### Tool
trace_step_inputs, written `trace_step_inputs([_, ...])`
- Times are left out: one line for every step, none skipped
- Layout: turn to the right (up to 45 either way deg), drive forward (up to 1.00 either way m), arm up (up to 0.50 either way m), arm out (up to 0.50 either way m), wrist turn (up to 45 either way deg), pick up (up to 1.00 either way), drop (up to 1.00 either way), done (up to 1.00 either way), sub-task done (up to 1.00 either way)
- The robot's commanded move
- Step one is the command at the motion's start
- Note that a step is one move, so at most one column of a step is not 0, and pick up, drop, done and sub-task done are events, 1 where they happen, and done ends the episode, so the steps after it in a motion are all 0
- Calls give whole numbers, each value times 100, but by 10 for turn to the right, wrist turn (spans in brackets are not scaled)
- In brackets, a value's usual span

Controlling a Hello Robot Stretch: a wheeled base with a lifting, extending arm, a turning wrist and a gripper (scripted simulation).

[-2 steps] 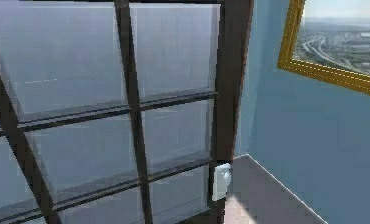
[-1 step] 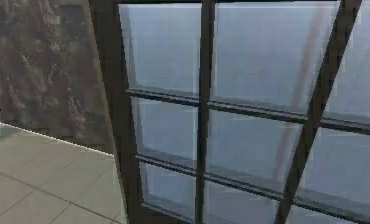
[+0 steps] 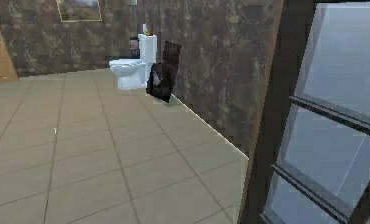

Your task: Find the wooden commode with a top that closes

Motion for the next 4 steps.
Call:
trace_step_inputs([0,25,0,0,0,0,0,0,0])
trace_step_inputs([-210,0,0,0,0,0,0,0,0])
trace_step_inputs([0,100,0,0,0,0,0,0,0])
trace_step_inputs([0,100,0,0,0,0,0,0,0])
